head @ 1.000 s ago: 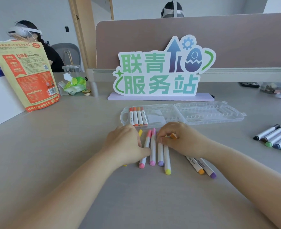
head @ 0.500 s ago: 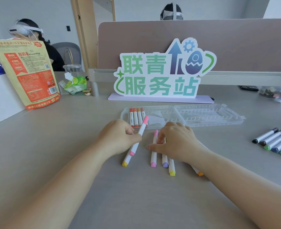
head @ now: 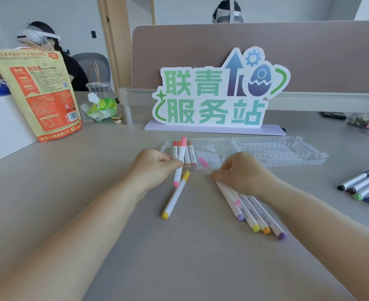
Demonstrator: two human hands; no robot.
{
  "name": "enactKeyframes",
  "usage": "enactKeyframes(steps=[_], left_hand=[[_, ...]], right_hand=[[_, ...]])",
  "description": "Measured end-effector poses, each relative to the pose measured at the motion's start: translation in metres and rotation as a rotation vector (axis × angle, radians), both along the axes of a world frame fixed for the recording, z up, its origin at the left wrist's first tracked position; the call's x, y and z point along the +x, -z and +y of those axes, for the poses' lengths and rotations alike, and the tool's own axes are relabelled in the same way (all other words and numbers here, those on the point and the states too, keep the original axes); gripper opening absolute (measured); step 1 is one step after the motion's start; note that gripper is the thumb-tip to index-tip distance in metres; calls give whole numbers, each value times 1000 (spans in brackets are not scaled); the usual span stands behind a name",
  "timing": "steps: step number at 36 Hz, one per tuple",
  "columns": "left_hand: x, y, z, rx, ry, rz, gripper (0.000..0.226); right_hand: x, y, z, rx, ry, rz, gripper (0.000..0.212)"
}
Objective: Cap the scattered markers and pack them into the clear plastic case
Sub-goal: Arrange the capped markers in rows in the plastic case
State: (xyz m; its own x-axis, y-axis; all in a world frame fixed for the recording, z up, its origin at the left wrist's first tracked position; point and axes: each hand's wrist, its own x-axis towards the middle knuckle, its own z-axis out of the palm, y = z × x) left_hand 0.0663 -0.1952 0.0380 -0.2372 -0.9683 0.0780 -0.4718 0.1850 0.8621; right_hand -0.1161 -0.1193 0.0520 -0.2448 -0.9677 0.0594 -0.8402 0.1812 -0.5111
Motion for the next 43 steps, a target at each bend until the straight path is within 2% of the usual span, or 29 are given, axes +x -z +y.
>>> enactKeyframes(steps=[7,10,12,15,17,22,25,27,30,33,43], left_hand=[[-30,-11,-35,8,-53,-69,31],[-48,-9,-53,-13,-98,-205,41],[-59,-5,-66,-42,-129,-329,39],[-72,1,-77,-68,-161,-467,35],[-76,5,-79,-93,-159,-499,35],[-74,16,-79,-261,-150,-542,36],[-70,18,-79,-269,-102,-457,21],[-65,15,-80,-285,-9,-415,20],[-57,10,-82,-350,186,-511,32],[-54,11,-79,-389,324,-645,34],[-59,19,-66,-441,285,-832,52]], right_hand=[[-35,-17,-44,30,106,-265,37],[-35,-17,-63,19,140,-280,40],[-33,-16,-74,11,155,-313,45],[-32,-13,-87,10,144,-374,36],[-35,-8,-96,10,130,-396,41],[-42,-3,-106,19,120,-400,33],[-46,-1,-108,1,110,-413,28],[-47,1,-110,-4,106,-412,30],[-48,3,-111,5,101,-404,30],[-48,4,-112,5,91,-400,31],[-47,4,-108,-24,90,-401,29]])
